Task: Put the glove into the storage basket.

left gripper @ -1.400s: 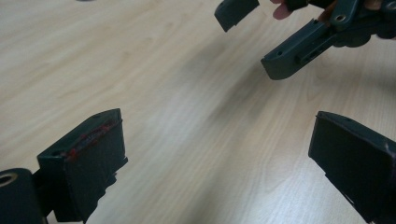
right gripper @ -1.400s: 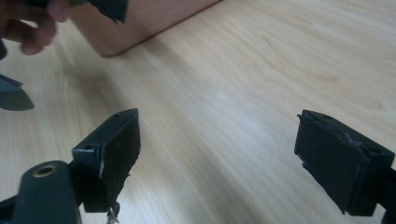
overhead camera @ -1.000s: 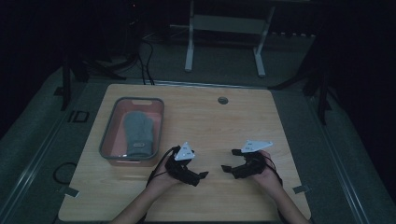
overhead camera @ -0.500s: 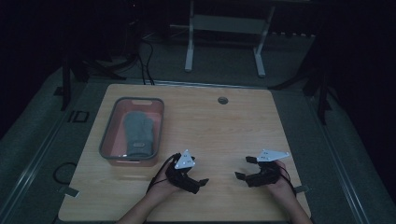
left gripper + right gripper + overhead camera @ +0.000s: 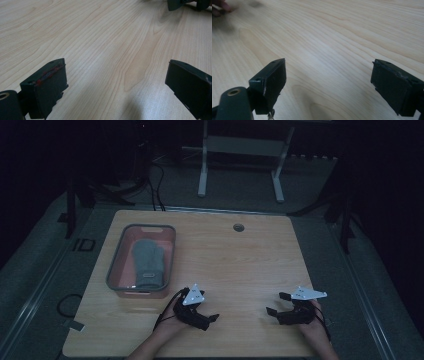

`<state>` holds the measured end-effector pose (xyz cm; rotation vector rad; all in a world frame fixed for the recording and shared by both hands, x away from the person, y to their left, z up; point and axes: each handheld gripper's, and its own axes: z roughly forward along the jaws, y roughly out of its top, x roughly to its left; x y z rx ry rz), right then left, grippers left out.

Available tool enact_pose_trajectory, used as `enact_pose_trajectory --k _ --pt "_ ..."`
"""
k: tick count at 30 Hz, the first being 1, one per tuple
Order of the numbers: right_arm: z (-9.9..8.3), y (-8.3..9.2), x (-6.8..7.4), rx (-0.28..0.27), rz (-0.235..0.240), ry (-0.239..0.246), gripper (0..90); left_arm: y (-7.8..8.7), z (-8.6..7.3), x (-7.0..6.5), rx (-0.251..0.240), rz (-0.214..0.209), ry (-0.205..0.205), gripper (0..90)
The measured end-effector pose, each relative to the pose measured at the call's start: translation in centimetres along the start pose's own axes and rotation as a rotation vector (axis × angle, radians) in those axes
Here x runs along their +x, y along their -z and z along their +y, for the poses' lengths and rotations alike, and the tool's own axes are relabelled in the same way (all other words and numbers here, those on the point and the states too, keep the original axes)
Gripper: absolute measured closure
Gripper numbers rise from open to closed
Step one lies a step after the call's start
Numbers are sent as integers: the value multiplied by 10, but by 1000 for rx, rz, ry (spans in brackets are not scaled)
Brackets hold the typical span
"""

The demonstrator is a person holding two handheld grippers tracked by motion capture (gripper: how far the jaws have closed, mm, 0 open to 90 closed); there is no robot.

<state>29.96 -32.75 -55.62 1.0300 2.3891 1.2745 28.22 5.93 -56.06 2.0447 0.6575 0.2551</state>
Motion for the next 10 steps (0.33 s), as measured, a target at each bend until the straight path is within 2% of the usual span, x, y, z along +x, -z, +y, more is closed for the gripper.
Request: enact_pose_trajectory --k 4,10 --pt "-1 0 -3 -9 -10 -11 129 -1 0 -1 1 8 -11 41" --pt "-3 -1 -3 -3 -14 -9 131 0 0 -1 -7 9 -6 41"
